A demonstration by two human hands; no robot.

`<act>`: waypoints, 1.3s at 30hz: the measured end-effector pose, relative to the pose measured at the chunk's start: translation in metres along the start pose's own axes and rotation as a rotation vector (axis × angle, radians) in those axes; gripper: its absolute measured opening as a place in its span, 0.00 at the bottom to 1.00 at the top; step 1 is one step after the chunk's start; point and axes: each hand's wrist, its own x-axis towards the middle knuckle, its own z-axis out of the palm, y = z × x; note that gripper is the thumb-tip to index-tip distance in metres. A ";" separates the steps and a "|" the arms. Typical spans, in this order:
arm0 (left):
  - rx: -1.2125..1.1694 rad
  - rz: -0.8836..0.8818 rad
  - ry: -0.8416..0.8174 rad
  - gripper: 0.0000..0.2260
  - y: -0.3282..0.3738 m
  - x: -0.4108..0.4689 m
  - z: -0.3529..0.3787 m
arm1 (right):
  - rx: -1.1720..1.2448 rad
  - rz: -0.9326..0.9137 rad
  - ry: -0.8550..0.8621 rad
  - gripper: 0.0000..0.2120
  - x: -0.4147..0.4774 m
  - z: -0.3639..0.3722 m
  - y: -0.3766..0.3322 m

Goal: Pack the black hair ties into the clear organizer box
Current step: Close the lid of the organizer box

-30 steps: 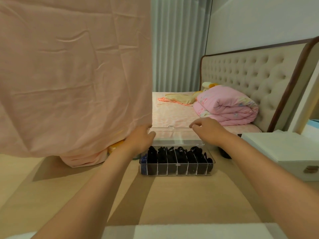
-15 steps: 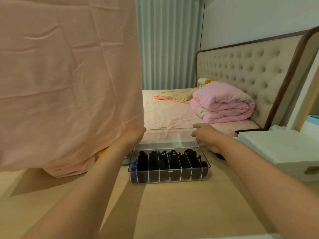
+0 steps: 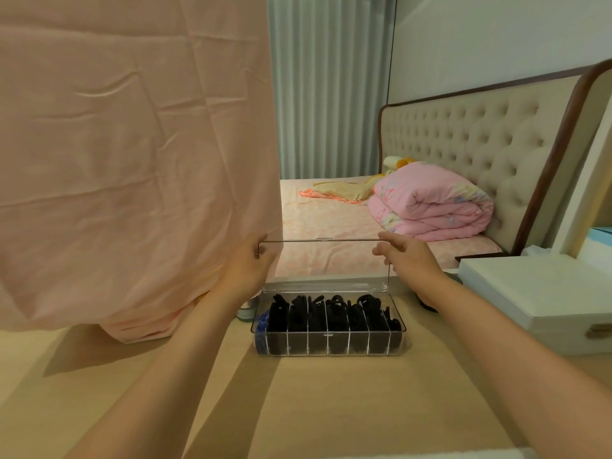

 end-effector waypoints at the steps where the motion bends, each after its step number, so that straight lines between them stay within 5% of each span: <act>1: 0.018 0.032 0.017 0.20 -0.002 -0.006 -0.003 | -0.037 -0.058 -0.012 0.13 -0.005 -0.004 -0.002; 4: 0.046 0.159 0.063 0.16 -0.011 -0.028 -0.012 | -0.174 -0.184 -0.056 0.07 -0.025 -0.018 -0.004; 11: 0.219 0.370 0.049 0.12 -0.035 -0.089 -0.023 | -0.442 -0.322 -0.196 0.16 -0.086 -0.026 0.014; 23: 0.518 0.427 -0.106 0.27 -0.043 -0.119 0.001 | -0.834 -0.416 -0.195 0.30 -0.129 -0.001 0.025; 39: 0.429 0.364 -0.083 0.21 -0.049 -0.068 0.028 | -0.938 -0.335 -0.180 0.36 -0.098 0.016 0.039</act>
